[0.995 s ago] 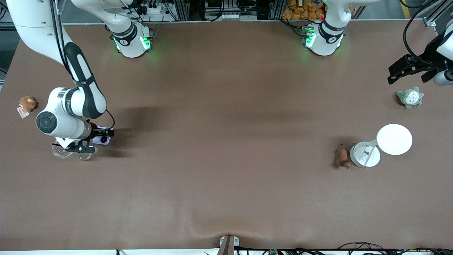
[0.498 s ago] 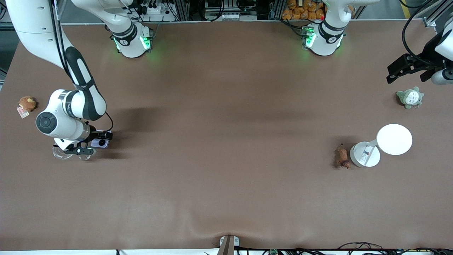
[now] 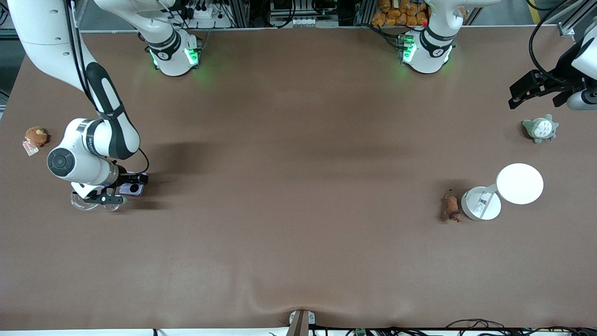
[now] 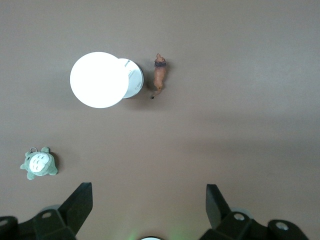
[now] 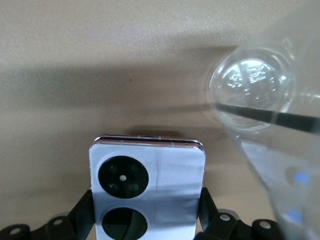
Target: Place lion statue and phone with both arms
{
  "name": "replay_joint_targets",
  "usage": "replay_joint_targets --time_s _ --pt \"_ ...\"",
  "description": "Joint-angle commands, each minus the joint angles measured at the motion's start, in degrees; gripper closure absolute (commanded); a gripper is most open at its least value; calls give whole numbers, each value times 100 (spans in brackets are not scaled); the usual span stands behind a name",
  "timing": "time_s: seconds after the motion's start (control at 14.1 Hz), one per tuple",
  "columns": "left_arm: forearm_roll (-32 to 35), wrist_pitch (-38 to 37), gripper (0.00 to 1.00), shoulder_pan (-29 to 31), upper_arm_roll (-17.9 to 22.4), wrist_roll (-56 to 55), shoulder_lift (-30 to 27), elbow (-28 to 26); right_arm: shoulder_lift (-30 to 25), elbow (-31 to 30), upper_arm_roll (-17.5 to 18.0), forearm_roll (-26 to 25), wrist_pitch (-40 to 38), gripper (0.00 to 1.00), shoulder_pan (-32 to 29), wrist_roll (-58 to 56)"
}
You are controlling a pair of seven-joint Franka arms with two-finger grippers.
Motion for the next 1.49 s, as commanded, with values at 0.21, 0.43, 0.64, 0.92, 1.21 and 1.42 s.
replay_joint_targets --time_s 0.21,0.43,0.64,0.92,1.21,1.42 --pt "-96 13 0 14 -6 127 -206 -165 -225 189 109 -60 -345 0 -184 -100" --pt "-88 30 0 23 -6 127 -171 -130 -366 644 100 -69 -1212 0 -202 -126" --pt "-88 39 0 23 -15 127 -136 -113 -681 1111 109 -87 -1927 0 -202 -126" --pt "-88 31 0 -3 -32 118 -118 -139 -1708 1121 127 -87 -2270 0 -132 -337" --pt "-88 31 0 6 -32 109 -118 -95 -2614 1304 634 -78 -2945 0 -464 -478" --pt "-236 39 0 14 -32 -14 -101 -95 -2660 2435 768 -104 -4271 0 -457 -390"
